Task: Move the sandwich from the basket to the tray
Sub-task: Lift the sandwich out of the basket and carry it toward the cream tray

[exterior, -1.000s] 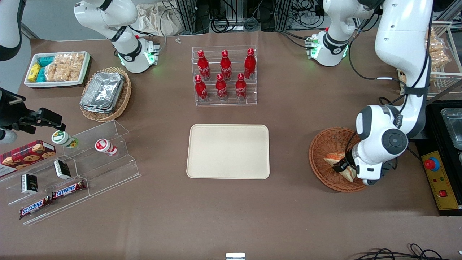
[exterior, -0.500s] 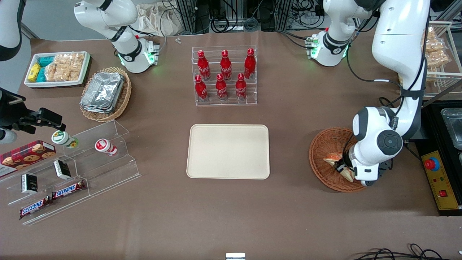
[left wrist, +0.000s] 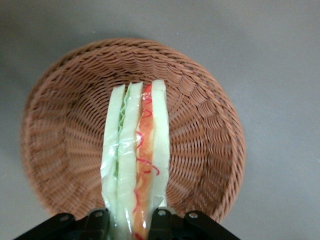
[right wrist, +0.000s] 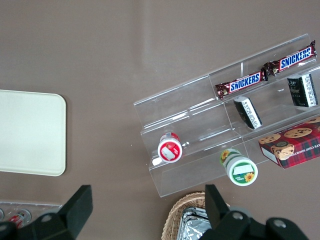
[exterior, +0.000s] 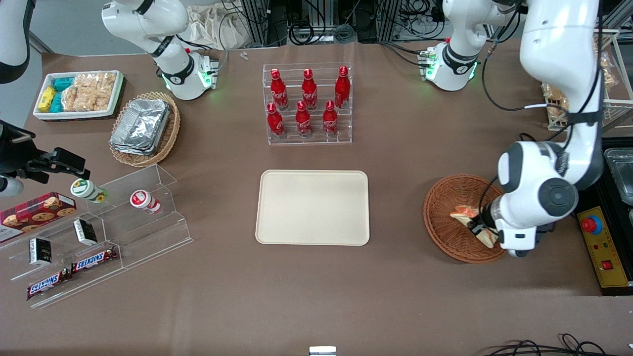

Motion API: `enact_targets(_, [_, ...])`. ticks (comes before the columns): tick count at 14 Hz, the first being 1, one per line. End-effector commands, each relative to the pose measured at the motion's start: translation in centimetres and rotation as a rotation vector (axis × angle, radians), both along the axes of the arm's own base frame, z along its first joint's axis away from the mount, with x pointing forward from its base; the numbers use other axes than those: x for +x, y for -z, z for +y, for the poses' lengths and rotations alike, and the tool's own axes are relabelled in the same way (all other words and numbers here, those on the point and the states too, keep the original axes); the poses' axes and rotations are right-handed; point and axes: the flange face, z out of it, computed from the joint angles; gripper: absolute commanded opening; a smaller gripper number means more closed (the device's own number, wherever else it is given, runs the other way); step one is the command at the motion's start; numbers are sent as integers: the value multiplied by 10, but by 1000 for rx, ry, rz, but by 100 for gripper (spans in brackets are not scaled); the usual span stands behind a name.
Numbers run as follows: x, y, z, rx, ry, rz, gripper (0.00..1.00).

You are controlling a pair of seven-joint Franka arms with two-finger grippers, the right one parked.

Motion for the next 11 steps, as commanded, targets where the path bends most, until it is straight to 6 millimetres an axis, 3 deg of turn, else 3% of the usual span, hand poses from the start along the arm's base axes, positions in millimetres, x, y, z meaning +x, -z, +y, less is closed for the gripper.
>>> enact_targets(1, [3, -56, -1, 9, 33, 39, 0])
enact_targets(4, [0, -117, -5, -3, 70, 37, 0])
enact_targets(6, [-2, -142, -28, -25, 96, 1, 0])
enact_targets(8, [-9, -146, -82, -41, 175, -11, 0])
enact_targets(9, [-15, -143, -114, -48, 226, -11, 0])
enact_targets(11, [-27, -132, -158, -51, 298, 0, 0])
